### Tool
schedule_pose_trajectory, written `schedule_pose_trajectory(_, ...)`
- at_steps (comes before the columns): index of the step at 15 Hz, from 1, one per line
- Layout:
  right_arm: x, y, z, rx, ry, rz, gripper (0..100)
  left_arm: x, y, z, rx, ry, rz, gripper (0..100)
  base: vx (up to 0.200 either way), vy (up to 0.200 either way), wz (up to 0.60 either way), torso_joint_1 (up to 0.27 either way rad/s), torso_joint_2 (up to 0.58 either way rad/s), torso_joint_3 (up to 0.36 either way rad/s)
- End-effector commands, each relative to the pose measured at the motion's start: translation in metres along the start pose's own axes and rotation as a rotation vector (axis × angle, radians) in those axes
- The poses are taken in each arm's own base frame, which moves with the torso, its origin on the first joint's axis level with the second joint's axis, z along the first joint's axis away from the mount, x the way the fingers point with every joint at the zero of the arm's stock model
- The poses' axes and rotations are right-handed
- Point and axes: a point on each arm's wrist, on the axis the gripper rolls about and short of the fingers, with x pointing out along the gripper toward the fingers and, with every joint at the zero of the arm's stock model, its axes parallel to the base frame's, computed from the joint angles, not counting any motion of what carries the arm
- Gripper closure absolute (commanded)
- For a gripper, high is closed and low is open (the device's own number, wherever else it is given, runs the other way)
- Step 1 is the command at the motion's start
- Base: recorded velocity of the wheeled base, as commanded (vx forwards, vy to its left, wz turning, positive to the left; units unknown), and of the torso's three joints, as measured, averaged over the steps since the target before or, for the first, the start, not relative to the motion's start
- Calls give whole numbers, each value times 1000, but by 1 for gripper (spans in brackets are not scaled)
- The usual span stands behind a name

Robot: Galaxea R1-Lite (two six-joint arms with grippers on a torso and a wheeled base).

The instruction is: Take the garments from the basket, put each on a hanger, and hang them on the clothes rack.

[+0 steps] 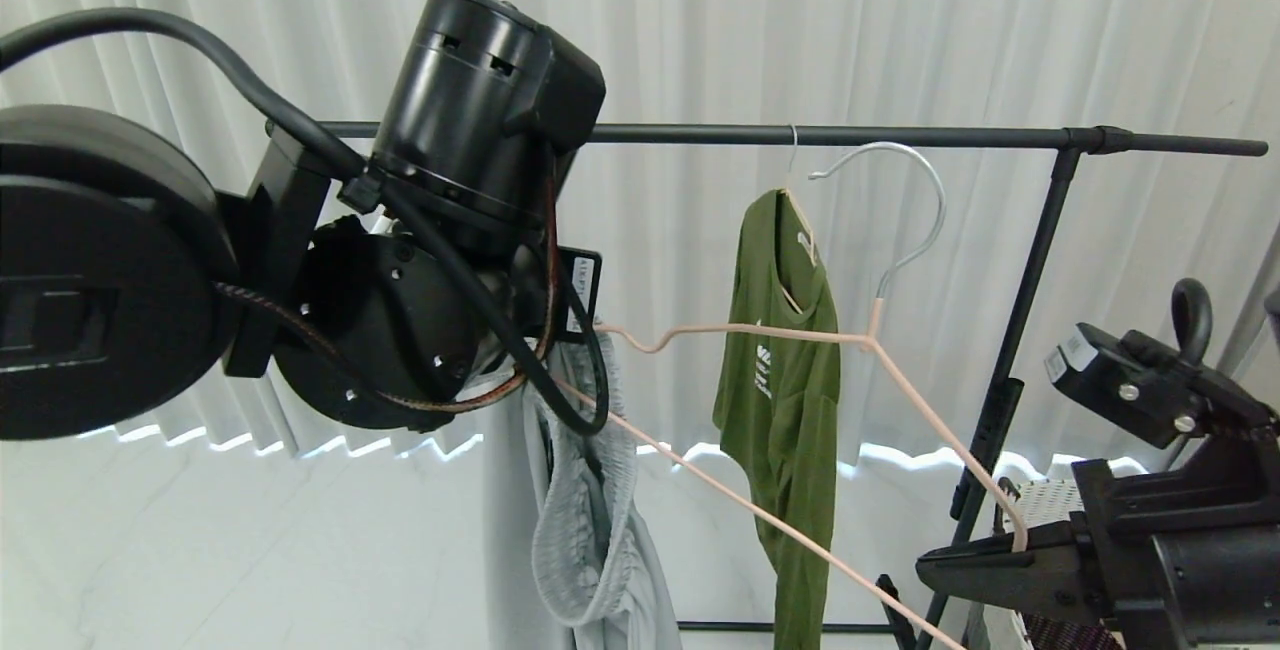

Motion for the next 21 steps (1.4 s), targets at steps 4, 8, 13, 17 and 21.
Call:
schedule_pose_trajectory(4,25,3,7,-1,-4,44,100,-17,-5,1,2,-27,-48,100,0,0,0,0,0,0)
schedule_pose_trajectory(8,49,16,7,22,8,28,100,-33,-11,2,8,-51,-101,100,0,0,0,0,0,0)
schedule_pose_trajectory(13,75,26,7,25,-3,22,100,-43,-13,9,-10,-79,-133,100,0,0,0,0,0,0)
schedule_pose_trajectory(17,88,28,9,35,-14,35,100,-49,-15,11,-15,-91,-153,100,0,0,0,0,0,0)
schedule_pose_trajectory(21,98,32,10,48,-52,-2,100,-57,-23,8,-16,-95,-191,100,0,0,0,0,0,0)
